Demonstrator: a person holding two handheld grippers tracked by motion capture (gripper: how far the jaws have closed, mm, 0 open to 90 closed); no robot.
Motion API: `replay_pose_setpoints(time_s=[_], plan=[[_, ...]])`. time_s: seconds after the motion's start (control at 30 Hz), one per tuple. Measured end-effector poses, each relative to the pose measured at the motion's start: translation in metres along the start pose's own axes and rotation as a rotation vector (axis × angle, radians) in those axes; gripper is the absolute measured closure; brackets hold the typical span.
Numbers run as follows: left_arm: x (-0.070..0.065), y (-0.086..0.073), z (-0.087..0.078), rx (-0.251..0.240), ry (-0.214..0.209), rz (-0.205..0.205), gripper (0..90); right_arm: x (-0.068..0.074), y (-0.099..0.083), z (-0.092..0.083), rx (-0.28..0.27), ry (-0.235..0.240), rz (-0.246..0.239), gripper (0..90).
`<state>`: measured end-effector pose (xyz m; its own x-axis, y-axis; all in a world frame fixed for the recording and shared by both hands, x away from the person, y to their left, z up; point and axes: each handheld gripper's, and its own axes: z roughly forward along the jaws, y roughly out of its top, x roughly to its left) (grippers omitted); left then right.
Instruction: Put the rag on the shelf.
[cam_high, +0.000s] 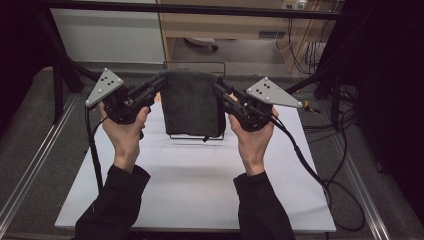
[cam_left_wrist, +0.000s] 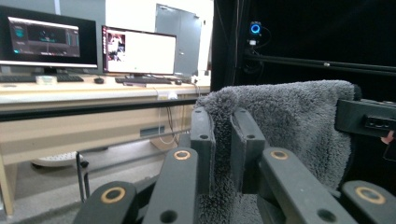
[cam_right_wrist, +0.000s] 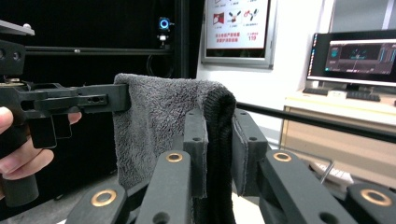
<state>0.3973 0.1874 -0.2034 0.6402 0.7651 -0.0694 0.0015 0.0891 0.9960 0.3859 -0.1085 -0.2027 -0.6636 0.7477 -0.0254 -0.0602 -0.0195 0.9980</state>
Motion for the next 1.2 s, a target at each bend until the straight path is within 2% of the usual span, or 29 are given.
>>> replay_pose_setpoints(time_s=[0.2, 0.77, 0.93, 1.13, 1.2], plan=[[0.004, 0.014, 0.006, -0.020, 0.012, 0.000, 80.7, -0.003, 0.015, 0.009, -0.017, -0.019, -0.015, 78.6], [0.013, 0.045, 0.026, -0.071, 0.021, 0.005, 80.7, -0.017, 0.041, 0.028, -0.071, -0.041, -0.022, 78.6], [0.017, 0.056, 0.032, -0.079, 0.016, -0.006, 80.7, -0.022, 0.050, 0.035, -0.089, -0.048, -0.030, 78.6], [0.021, 0.064, 0.037, -0.082, 0.029, 0.003, 80.7, -0.029, 0.058, 0.044, -0.095, -0.054, -0.031, 78.7], [0.022, 0.067, 0.039, -0.084, 0.031, -0.008, 80.7, -0.031, 0.061, 0.047, -0.097, -0.055, -0.032, 78.7]])
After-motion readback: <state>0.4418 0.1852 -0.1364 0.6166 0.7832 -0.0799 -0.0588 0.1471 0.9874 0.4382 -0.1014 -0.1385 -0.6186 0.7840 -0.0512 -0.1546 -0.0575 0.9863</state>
